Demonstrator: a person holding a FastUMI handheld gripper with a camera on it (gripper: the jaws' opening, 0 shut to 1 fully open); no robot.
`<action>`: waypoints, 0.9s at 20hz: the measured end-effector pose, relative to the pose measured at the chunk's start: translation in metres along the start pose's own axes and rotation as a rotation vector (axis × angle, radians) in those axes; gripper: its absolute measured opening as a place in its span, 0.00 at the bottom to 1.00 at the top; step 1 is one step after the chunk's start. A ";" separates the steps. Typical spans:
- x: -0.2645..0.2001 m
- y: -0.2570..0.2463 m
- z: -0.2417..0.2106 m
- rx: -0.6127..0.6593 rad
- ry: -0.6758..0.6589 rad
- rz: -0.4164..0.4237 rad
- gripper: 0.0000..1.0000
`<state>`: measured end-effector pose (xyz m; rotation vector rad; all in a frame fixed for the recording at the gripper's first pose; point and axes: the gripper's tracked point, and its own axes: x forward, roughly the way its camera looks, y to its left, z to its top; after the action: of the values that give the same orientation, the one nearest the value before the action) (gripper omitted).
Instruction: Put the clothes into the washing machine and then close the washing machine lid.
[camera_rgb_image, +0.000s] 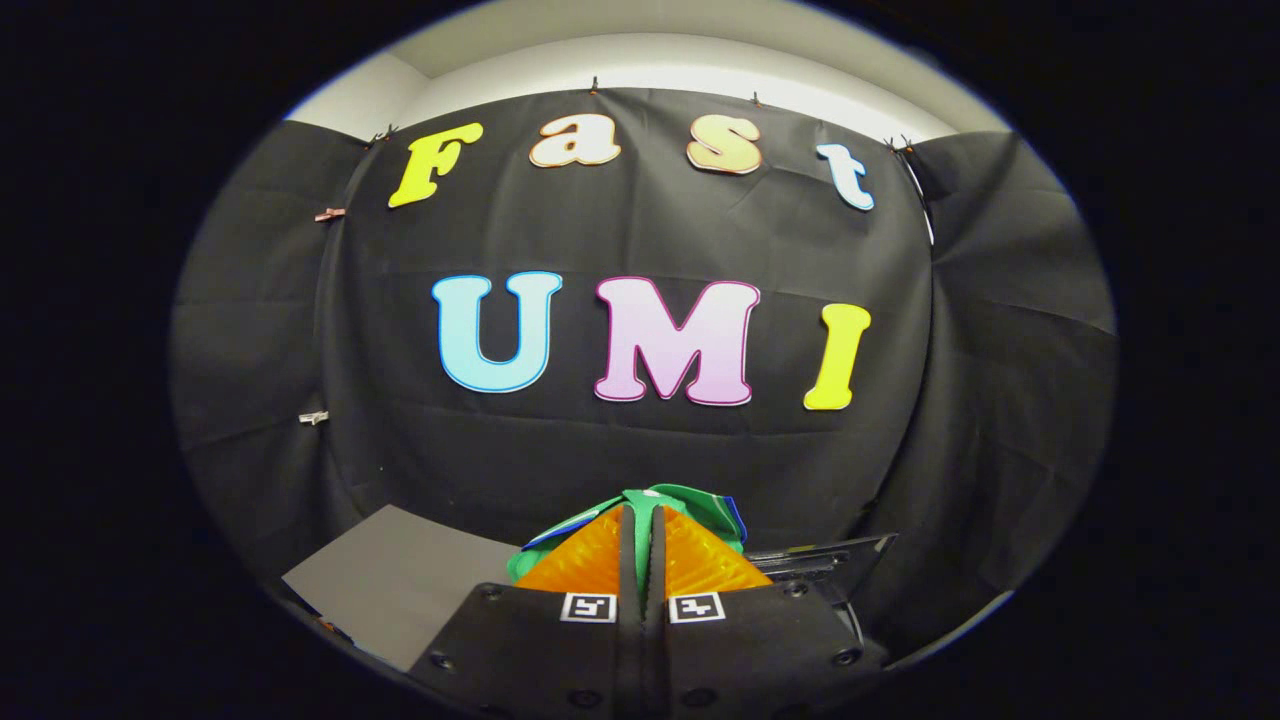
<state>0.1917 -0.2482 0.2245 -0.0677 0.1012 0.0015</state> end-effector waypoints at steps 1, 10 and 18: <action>0.001 -0.012 -0.004 0.001 0.004 -0.005 0.05; 0.015 -0.113 -0.042 -0.001 0.046 -0.108 0.05; 0.036 -0.163 -0.121 -0.013 0.122 -0.163 0.05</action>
<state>0.2157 -0.4186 0.1116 -0.0893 0.2169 -0.1651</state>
